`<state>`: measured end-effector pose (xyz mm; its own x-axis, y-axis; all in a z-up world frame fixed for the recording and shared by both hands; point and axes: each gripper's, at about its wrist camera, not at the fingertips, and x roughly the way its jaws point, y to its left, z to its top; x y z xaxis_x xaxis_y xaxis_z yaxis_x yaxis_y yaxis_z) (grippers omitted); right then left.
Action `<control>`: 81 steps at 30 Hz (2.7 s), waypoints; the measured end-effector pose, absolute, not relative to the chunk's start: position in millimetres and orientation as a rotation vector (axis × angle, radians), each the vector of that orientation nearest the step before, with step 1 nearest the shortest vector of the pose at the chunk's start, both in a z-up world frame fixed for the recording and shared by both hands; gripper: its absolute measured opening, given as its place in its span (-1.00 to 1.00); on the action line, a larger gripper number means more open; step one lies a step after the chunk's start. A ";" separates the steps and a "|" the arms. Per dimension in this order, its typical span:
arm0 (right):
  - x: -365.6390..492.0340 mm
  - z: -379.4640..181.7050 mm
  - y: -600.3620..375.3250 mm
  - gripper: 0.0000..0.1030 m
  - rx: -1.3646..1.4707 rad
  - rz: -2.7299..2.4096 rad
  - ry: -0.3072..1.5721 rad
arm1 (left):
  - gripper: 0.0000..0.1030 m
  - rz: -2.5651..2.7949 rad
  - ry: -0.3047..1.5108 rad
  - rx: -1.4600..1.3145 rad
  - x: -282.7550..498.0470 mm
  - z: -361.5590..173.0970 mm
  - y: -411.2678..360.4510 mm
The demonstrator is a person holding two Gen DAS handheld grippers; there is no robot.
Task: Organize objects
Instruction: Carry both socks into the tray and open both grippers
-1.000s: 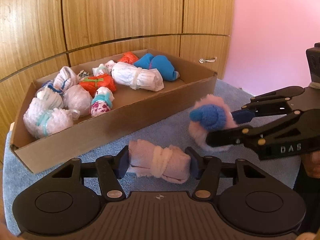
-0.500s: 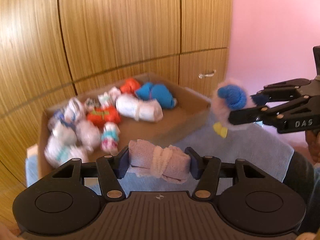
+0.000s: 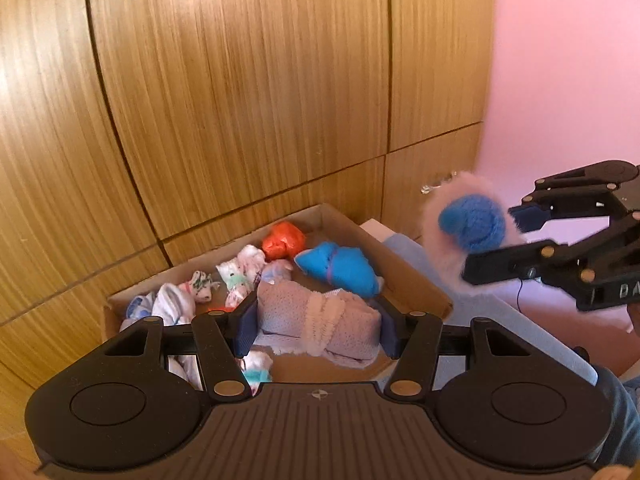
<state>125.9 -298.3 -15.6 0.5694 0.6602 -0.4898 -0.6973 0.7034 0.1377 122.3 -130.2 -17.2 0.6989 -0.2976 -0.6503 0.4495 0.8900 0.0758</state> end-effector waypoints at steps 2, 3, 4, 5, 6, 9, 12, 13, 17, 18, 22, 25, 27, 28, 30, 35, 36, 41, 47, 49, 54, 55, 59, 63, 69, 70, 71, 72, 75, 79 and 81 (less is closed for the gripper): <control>133.2 -17.4 -292.0 -0.38 -0.079 0.811 0.558 | 0.24 -0.418 0.700 0.215 132.0 -19.4 -129.4; 136.9 -19.2 -288.7 -0.38 -0.082 0.817 0.568 | 0.24 -0.419 0.712 0.202 135.8 -21.3 -128.7; 139.5 -20.5 -286.6 -0.38 -0.083 0.822 0.576 | 0.24 -0.417 0.728 0.189 140.0 -24.3 -127.9; 142.8 -22.3 -284.5 -0.38 -0.082 0.827 0.586 | 0.24 -0.416 0.740 0.182 143.5 -27.0 -127.1; 147.0 -24.6 -282.6 -0.38 -0.081 0.829 0.597 | 0.24 -0.413 0.751 0.178 146.9 -30.9 -126.7; 156.0 -31.7 -277.5 -0.38 -0.072 0.834 0.638 | 0.24 -0.416 0.794 0.150 155.7 -44.5 -123.9; 165.3 -42.0 -274.0 -0.38 -0.063 0.840 0.687 | 0.24 -0.431 0.847 0.119 165.1 -62.0 -124.0; 168.4 -45.8 -272.8 -0.38 -0.059 0.844 0.704 | 0.24 -0.436 0.861 0.116 166.5 -66.2 -123.2; 179.9 -60.3 -268.1 -0.38 -0.046 0.863 0.766 | 0.24 -0.463 0.903 0.134 173.5 -82.4 -123.7; 183.4 -64.5 -266.5 -0.38 -0.043 0.867 0.783 | 0.24 -0.465 0.912 0.140 174.4 -86.0 -123.4; 187.0 -76.2 -262.8 -0.38 -0.023 0.881 0.847 | 0.24 -0.467 0.943 0.149 178.7 -97.9 -121.9; 191.8 -85.4 -257.9 -0.38 -0.002 0.891 0.883 | 0.24 -0.466 0.961 0.151 180.6 -106.4 -121.0; 194.2 -90.1 -253.9 -0.38 0.002 0.896 0.901 | 0.24 -0.457 0.971 0.160 181.8 -111.5 -120.6; 195.6 -92.2 -251.8 -0.38 -0.006 0.892 0.906 | 0.24 -0.458 0.976 0.162 182.7 -113.8 -120.1; 198.3 -95.8 -249.5 -0.38 -0.020 0.885 0.915 | 0.24 -0.462 0.981 0.164 185.6 -118.3 -119.3; 204.1 -99.9 -249.2 -0.38 -0.115 0.841 0.899 | 0.24 -0.453 0.970 0.223 190.6 -121.1 -121.4; 206.4 -100.1 -249.5 -0.38 -0.139 0.825 0.890 | 0.24 -0.450 0.969 0.226 192.1 -121.2 -121.6; 206.6 -97.7 -252.4 -0.38 -0.280 0.797 0.852 | 0.24 -0.442 0.960 0.253 199.3 -122.3 -127.3; 191.1 -97.2 -246.2 -0.38 -0.514 0.877 0.777 | 0.25 -0.505 0.887 0.372 195.7 -123.9 -137.7; 189.6 -95.6 -242.4 -0.38 -0.565 0.910 0.761 | 0.25 -0.535 0.870 0.420 195.2 -121.7 -140.3; 194.9 -93.0 -231.1 -0.36 -0.626 0.985 0.772 | 0.25 -0.605 0.885 0.484 195.2 -121.4 -143.9; 196.1 -93.1 -228.2 -0.36 -0.638 0.998 0.781 | 0.25 -0.616 0.885 0.481 194.6 -121.2 -143.3; 203.2 -93.9 -219.9 -0.36 -0.674 1.054 0.830 | 0.26 -0.659 0.902 0.463 197.3 -121.6 -140.5; 208.5 -99.5 -215.2 -0.31 -0.709 1.073 0.862 | 0.35 -0.668 0.921 0.436 202.2 -123.7 -136.0; 210.4 -103.4 -217.6 -0.26 -0.687 1.071 0.878 | 0.57 -0.661 0.920 0.423 203.4 -125.5 -132.9; 210.4 -102.6 -218.4 -0.22 -0.682 1.067 0.878 | 0.60 -0.655 0.919 0.422 203.7 -125.5 -132.2; 210.7 -101.9 -218.5 -0.18 -0.678 1.062 0.878 | 0.65 -0.650 0.920 0.422 204.3 -125.6 -131.5; 211.5 -101.6 -218.1 -0.15 -0.676 1.056 0.879 | 0.65 -0.648 0.924 0.418 204.6 -125.5 -131.3; 211.5 -101.2 -218.9 -0.09 -0.674 1.052 0.882 | 0.68 -0.640 0.922 0.421 203.5 -125.2 -131.6; 209.0 -96.5 -221.7 0.09 -0.650 1.036 0.876 | 0.76 -0.613 0.918 0.413 201.3 -122.5 -129.4; 205.7 -93.7 -222.8 0.15 -0.644 1.021 0.869 | 0.83 -0.604 0.919 0.397 199.4 -120.2 -126.9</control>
